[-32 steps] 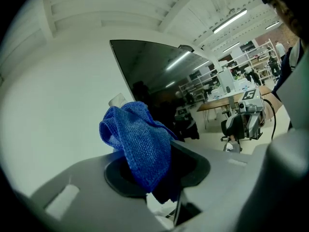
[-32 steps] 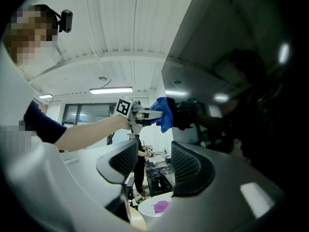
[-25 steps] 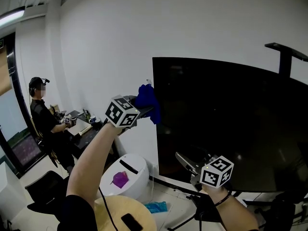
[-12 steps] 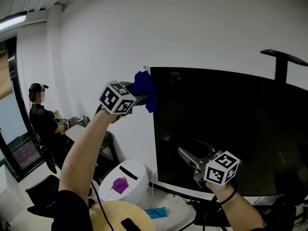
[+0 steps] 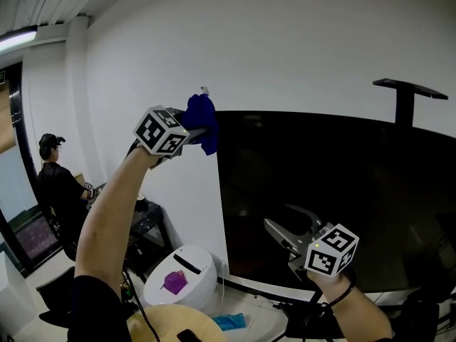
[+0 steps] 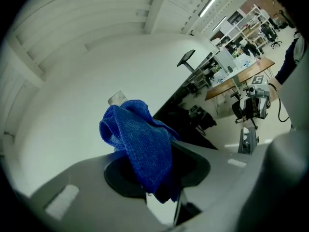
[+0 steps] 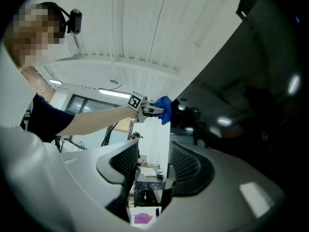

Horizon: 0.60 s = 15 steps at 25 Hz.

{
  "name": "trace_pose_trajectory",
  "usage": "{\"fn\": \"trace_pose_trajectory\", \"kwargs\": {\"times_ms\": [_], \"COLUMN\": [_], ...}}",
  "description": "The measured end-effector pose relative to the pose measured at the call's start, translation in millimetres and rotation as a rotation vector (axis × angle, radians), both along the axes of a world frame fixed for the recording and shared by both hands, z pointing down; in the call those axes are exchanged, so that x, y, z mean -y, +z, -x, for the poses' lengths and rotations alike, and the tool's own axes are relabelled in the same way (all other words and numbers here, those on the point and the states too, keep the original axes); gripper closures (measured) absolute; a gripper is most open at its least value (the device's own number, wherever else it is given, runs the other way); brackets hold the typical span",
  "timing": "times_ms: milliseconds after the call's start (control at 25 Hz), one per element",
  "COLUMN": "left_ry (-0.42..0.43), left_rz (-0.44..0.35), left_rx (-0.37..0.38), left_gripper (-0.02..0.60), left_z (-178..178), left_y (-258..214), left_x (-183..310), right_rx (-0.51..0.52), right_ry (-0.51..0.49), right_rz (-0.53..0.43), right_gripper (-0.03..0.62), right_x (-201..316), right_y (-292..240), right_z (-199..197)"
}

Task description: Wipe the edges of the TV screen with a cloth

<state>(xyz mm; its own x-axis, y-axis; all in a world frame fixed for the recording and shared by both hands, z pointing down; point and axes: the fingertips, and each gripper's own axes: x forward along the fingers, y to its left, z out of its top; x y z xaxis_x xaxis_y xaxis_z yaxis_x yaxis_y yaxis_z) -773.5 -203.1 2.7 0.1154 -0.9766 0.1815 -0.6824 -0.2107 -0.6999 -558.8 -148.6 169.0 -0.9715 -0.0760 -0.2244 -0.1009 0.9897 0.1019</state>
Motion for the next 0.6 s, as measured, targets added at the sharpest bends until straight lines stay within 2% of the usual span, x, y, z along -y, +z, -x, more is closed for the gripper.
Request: {"fn": "trace_pose_trajectory", "kwargs": {"times_ms": [80, 240, 360, 480, 600], "left_ry": [-0.006, -0.053, -0.108, -0.168, -0.212], "left_rz": [0.004, 0.048, 0.078, 0.14, 0.185], "left_rx": [0.053, 0.222, 0.407, 0.602, 0.694], "left_gripper": [0.468, 0.468, 0.468, 0.467, 0.468], "left_z": [-1, -11, -21, -26, -33], "left_y": [-13, -33, -42, -39, -38], "left_x": [-4, -5, -3, 2, 11], "right_rx": [0.0, -0.002, 0.014, 0.038, 0.056], "right_ry": [0.014, 0.044, 0.049, 0.048, 0.052], "right_rz": [-0.019, -0.059, -0.057, -0.049, -0.045], "right_gripper": [0.376, 0.376, 0.376, 0.378, 0.378], "right_x": [1, 7, 7, 5, 8], "right_y": [-4, -14, -19, -26, -31], "right_z": [-5, -19, -29, -41, -57]}}
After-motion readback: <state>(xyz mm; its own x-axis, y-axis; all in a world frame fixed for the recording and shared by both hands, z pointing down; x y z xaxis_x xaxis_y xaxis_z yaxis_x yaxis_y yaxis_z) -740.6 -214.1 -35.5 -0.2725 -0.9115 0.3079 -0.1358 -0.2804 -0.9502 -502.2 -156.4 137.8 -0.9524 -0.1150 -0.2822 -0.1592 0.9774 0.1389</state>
